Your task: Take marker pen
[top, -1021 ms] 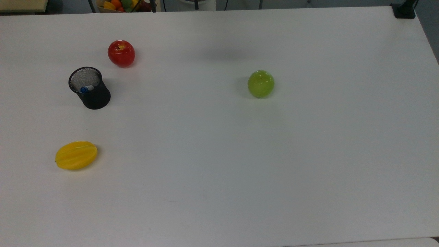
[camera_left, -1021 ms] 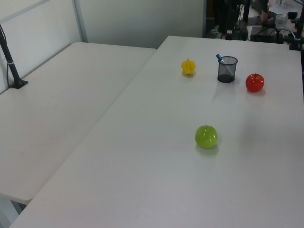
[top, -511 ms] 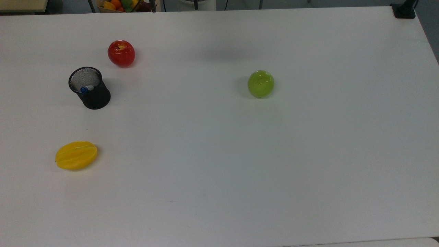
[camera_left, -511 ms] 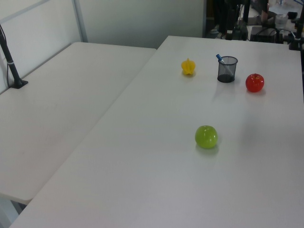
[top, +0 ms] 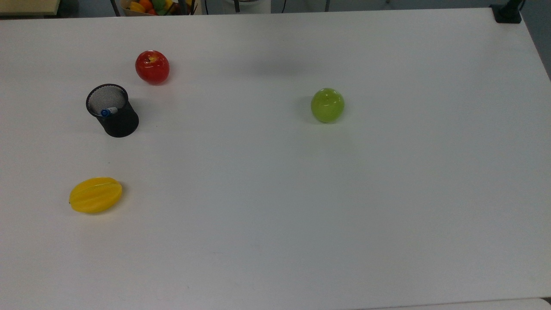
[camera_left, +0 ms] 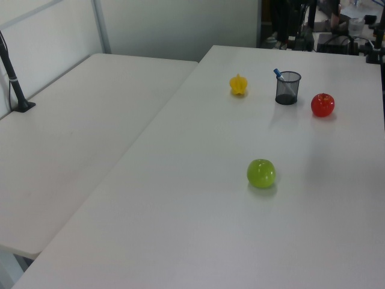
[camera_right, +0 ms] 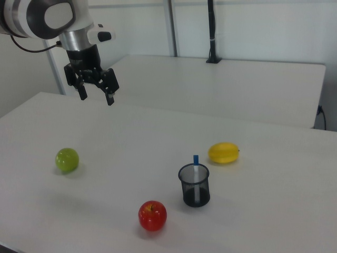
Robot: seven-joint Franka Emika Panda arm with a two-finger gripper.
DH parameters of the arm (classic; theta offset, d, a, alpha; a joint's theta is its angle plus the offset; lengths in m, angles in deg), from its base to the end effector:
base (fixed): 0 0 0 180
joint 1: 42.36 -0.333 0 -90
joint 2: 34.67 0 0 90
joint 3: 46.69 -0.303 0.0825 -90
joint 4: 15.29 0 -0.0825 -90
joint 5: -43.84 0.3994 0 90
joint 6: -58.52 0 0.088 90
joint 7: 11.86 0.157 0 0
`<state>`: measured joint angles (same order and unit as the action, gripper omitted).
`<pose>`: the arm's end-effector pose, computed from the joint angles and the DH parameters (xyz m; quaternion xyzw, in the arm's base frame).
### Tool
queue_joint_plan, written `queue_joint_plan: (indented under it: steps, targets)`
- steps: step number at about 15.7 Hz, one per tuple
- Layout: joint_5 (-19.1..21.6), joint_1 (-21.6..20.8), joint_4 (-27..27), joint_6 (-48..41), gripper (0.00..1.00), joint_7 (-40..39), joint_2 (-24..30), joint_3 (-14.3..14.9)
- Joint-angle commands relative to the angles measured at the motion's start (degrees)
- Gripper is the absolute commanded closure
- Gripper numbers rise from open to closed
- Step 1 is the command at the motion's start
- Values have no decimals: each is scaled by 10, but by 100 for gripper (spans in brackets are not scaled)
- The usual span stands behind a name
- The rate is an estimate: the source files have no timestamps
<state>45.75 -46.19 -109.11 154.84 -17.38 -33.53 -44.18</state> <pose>0.5768 0.0180 0.5503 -0.9976 -0.0583 -0.0323 0.0159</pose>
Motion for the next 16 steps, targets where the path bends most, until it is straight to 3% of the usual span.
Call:
queue_joint_plan:
  steps: [1,16]
  targets:
    - [-6,-6,-11,15,0,-12,11,17]
    - [-29,-3,-53,221,0,-13,4,104]
